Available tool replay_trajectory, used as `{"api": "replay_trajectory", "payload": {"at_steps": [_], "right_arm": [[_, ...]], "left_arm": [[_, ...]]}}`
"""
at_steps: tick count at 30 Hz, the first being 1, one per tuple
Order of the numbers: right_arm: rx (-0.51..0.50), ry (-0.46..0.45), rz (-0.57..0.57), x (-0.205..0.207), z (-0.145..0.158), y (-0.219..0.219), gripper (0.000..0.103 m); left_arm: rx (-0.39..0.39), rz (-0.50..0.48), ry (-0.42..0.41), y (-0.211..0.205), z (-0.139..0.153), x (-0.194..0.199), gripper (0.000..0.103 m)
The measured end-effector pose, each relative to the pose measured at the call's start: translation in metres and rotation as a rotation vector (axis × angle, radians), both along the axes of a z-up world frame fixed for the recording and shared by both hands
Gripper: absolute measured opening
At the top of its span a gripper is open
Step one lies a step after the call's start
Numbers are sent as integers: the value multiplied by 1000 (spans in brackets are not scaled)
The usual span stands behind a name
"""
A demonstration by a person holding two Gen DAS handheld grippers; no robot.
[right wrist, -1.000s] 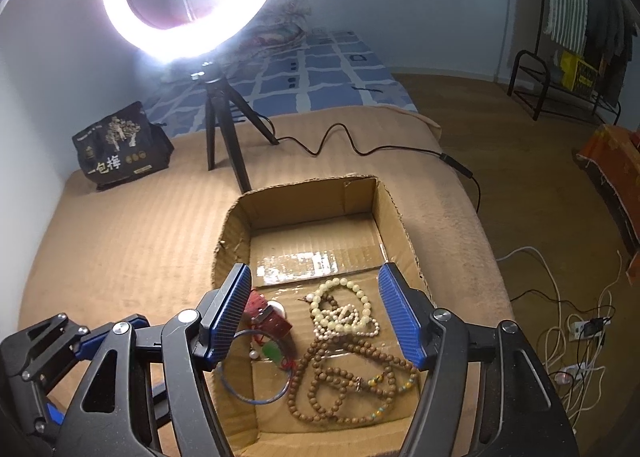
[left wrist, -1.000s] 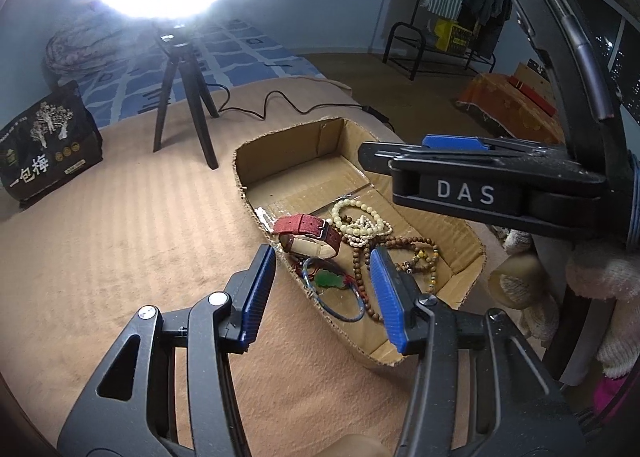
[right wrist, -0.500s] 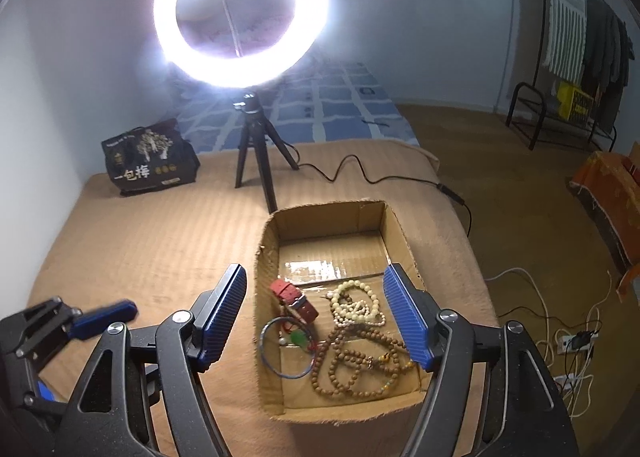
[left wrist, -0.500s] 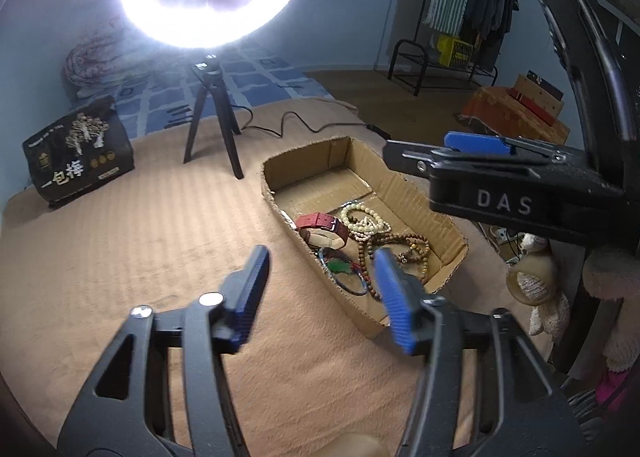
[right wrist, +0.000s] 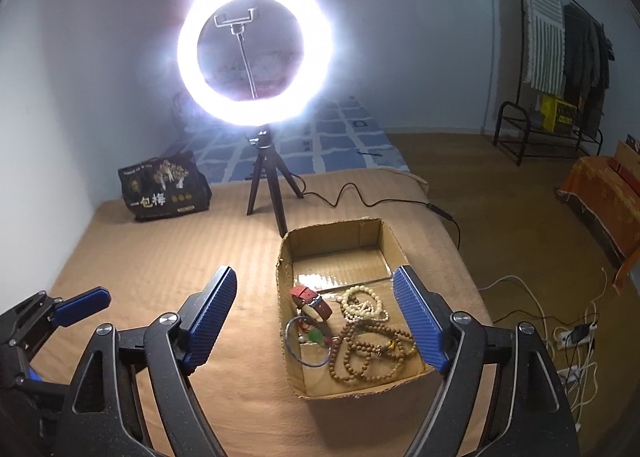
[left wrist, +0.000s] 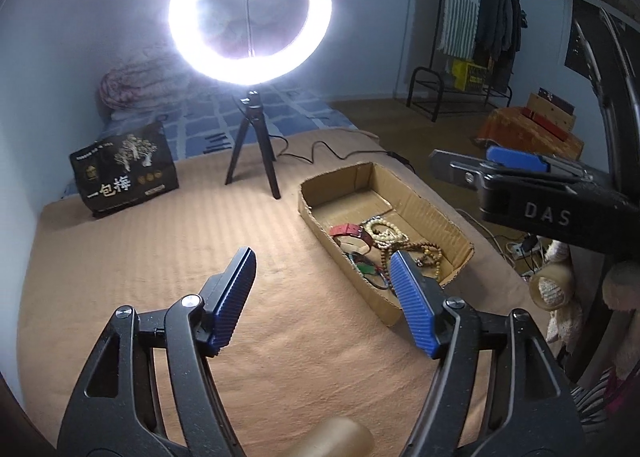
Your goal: Organize jewelry
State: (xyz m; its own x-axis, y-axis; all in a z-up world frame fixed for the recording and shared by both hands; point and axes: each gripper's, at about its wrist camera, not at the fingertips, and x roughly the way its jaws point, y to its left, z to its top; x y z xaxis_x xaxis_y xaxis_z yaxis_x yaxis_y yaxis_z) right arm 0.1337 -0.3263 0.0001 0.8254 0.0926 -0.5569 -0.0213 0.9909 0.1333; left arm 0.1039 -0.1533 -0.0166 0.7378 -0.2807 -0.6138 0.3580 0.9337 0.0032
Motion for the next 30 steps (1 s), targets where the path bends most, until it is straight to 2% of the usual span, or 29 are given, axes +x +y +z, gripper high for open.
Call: {"api": "replay_trajectory", "payload": {"at_steps": [3, 4, 6, 10, 16, 18, 30], "right_arm": [[-3, -1, -1, -2, -4, 0, 81], [-11, 1, -1, -2, -5, 0, 81], [-23, 4, -9, -1, -6, -2, 81], [-4, -6, -35, -3, -3, -8, 81], [-41, -23, -45, -7, -1, -6, 81], [-49, -24, -46, -8, -2, -5, 81], [-75, -22, -68, -12, -4, -12, 82]], "left_arm": [[9, 6, -19, 1, 5, -3, 75], [12, 11, -33, 2, 7, -5, 85], [8, 18, -68, 2, 11, -8, 96], [25, 25, -107, -1, 13, -12, 97], [64, 39, -86, -5, 7, -11, 98], [76, 51, -89, -6, 6, -12, 103], [114, 50, -86, -6, -1, -19, 103]]}}
